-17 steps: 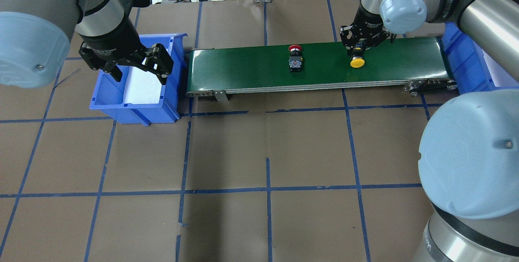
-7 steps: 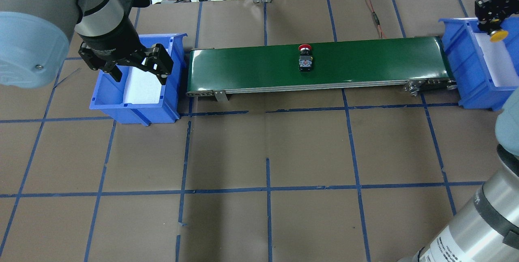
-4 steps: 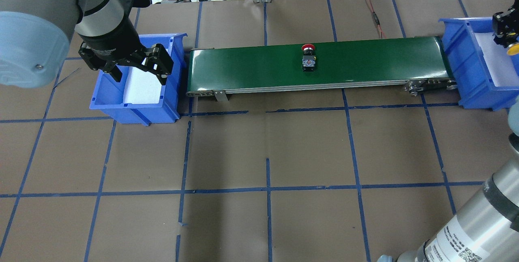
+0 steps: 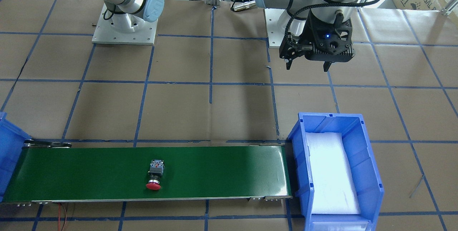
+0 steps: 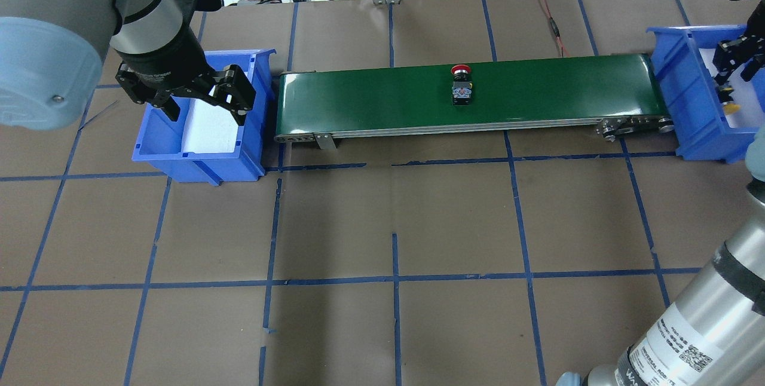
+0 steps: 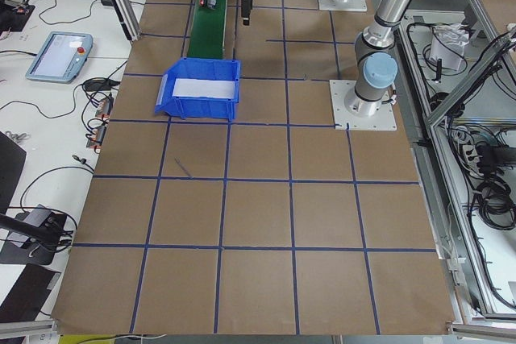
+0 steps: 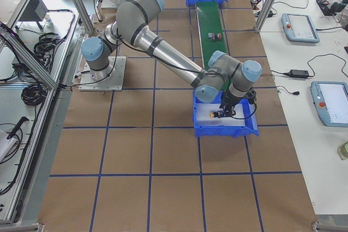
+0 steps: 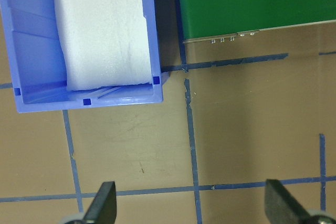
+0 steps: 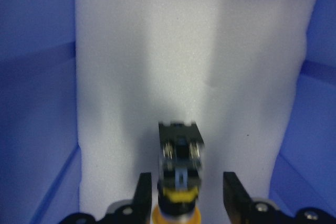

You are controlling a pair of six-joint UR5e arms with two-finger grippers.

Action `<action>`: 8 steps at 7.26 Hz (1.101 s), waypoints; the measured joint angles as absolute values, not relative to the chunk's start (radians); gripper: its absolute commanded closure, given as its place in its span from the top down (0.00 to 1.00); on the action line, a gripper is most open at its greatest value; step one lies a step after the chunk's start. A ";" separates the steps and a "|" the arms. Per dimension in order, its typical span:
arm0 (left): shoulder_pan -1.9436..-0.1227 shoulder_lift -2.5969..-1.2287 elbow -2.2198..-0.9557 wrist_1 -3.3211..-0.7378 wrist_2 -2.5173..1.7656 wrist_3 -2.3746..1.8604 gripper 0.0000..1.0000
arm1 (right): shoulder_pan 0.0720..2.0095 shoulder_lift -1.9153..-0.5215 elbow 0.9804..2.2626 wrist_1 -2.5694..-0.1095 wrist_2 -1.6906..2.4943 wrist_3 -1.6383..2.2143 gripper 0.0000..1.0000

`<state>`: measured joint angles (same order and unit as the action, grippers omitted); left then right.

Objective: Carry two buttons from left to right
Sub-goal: 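Move the right gripper back over the conveyor above the red button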

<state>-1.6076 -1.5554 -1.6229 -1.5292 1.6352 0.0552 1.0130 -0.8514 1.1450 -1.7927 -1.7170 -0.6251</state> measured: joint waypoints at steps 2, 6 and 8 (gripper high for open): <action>-1.608 -1.555 -1.623 -1.531 1.635 0.055 1.00 | 1.017 -0.880 1.104 -1.762 -1.723 -0.635 1.00; -1.608 -1.555 -1.623 -1.534 1.635 0.055 1.00 | 1.193 -0.926 0.992 -1.600 -1.714 -0.599 1.00; -1.608 -1.556 -1.623 -1.534 1.635 0.055 1.00 | 1.343 -0.929 1.005 -1.574 -1.704 -0.468 1.00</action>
